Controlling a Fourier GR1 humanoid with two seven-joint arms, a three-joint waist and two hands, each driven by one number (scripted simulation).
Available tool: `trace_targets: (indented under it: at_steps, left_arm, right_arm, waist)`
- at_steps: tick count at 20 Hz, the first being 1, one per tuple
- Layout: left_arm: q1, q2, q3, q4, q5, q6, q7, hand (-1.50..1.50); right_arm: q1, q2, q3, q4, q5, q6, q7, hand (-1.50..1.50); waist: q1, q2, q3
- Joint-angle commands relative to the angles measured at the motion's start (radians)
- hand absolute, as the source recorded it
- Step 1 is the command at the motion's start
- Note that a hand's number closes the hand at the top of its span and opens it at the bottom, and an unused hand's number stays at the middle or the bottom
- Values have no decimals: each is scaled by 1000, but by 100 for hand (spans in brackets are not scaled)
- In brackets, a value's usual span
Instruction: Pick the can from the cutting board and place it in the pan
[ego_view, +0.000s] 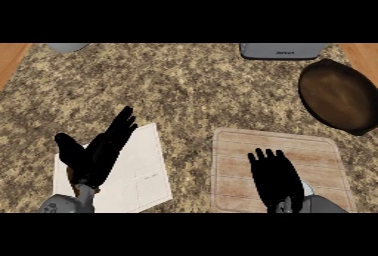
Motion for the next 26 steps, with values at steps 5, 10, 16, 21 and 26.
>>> trace_targets:
  at_steps: [5,10,16,21,26]
  left_arm:
    - [16,4,22,-12,13,-11,2,0]
    - [7,-14,14,-5,-12,-3,-5,0]
    - [6,-60,-10,30,-70,43,-25,0]
    - [5,-38,25,-17,-32,11,15,0]
    - [35,-29,38,-35,-42,-26,11,0]
  right_arm:
    - [-47,35,39,49,82,159,270,-150]
    - [-10,54,10,50,104,192,255,-150]
    - [52,43,-39,-22,150,222,251,-150]
    - [119,28,-24,-19,247,226,186,150]
    - [70,-18,-29,-43,361,265,-8,150]
  waist:
    - [-3,-1,0]
    - [-11,1,3]
    - [-23,0,3]
    - [-14,1,4]
    - [-4,3,5]
